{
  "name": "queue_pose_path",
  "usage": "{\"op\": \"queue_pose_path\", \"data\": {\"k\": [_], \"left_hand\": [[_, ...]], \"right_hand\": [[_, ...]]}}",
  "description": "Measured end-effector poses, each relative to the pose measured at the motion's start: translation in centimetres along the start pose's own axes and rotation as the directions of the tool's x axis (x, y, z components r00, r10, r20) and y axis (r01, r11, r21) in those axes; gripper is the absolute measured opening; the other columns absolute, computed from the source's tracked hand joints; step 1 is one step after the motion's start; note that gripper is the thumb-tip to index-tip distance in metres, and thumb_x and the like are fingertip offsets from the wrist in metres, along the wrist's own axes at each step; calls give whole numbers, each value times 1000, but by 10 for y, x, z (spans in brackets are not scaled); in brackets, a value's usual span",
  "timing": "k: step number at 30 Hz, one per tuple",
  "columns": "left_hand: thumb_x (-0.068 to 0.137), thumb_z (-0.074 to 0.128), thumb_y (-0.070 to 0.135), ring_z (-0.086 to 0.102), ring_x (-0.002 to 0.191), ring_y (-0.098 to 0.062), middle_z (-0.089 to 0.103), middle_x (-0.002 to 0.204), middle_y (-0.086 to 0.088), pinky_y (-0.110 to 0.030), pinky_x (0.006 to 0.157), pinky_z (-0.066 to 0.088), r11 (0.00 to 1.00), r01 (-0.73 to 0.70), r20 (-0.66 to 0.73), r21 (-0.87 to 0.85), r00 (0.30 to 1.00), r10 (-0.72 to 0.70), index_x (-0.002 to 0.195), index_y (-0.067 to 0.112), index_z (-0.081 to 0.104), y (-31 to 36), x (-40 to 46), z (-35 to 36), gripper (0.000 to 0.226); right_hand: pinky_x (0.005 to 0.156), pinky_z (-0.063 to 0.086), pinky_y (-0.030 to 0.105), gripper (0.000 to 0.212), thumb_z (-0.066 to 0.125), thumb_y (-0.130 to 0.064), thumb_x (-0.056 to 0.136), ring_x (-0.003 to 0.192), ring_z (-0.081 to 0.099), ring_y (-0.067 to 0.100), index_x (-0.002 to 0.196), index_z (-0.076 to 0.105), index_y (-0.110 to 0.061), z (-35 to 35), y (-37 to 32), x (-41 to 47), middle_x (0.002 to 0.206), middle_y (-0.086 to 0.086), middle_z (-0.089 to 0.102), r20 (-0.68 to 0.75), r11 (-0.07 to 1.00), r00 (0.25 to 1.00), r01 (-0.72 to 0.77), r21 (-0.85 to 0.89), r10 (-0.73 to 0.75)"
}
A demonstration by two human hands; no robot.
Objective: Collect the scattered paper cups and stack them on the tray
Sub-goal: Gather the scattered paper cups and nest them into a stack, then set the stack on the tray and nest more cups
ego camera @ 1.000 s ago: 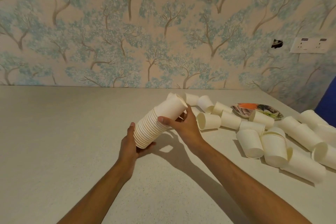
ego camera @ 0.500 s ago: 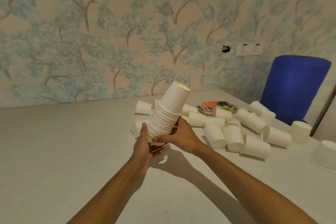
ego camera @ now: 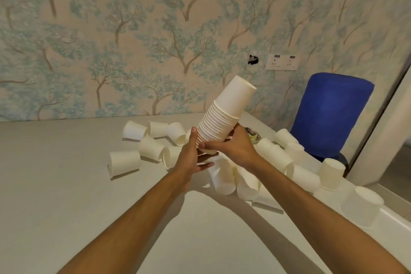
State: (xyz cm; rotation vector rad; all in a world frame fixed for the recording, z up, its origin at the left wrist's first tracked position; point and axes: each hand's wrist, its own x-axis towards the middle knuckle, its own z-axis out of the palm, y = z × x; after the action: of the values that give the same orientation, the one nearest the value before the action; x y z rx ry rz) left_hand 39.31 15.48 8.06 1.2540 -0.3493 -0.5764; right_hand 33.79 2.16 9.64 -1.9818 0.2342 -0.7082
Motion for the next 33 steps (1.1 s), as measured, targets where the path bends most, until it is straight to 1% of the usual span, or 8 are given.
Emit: {"op": "queue_pose_path", "data": {"k": [3,6,10,12,16,22,26,33], "left_hand": [[97,32,58,72,93,-22,73,104,-9,-35,70,59,987,-97,-51,125,993,104,115,23,58,-9,12,11,48],[97,44,48,70,86,-24,72,96,-5,-44,72,60,924,-217,-170,316,945,280,100,21,62,-30,15,8,34],[95,55,36,63,87,-23,66,94,-4,-34,70,56,886,-286,-240,364,891,386,104,19,63,-62,12,-7,21],[94,57,34,61,88,-20,65,94,-2,-28,75,53,867,-287,-248,407,879,407,101,20,63,-73,14,-13,16],[91,57,37,63,85,-19,66,89,2,-9,60,49,792,-275,-223,545,863,453,98,22,64,-83,20,-21,18],[87,57,45,61,86,-2,65,85,12,-3,60,47,778,-294,-206,555,858,471,91,33,63,-85,21,-23,14],[91,60,32,61,83,1,66,84,9,-1,59,45,785,-294,-224,545,851,474,88,32,63,-86,23,-24,4],[92,59,31,64,82,-17,66,89,3,-4,60,47,798,-287,-234,530,855,463,93,24,64,-87,25,-26,9]], "right_hand": [[71,54,15,83,96,-43,45,91,66,-2,116,57,-24,-27,11,29,102,-14,70,-72,999,997,5,-33,-7],[87,56,35,96,96,-41,45,104,64,14,127,53,-15,-54,34,65,117,-3,67,-161,998,987,-27,-53,18],[96,50,46,100,96,-38,49,115,58,28,132,45,-15,-76,80,103,127,4,61,-246,982,966,-122,-144,84],[96,49,46,102,96,-40,49,117,56,31,132,42,-14,-81,104,117,129,6,59,-267,967,958,-160,-199,104],[98,48,46,105,95,-41,50,120,55,32,136,41,-14,-88,144,142,132,8,58,-259,937,954,-223,-269,152],[95,47,43,113,91,-50,53,120,55,36,140,35,-6,-89,174,172,133,13,56,-229,854,942,-320,-410,243],[93,46,41,117,92,-50,53,121,53,37,139,31,0,-82,180,177,133,15,54,-199,790,932,-362,-494,303],[92,47,42,104,92,-47,57,118,55,38,132,37,-1,-75,181,171,128,18,56,-211,711,915,-401,-577,344]]}}
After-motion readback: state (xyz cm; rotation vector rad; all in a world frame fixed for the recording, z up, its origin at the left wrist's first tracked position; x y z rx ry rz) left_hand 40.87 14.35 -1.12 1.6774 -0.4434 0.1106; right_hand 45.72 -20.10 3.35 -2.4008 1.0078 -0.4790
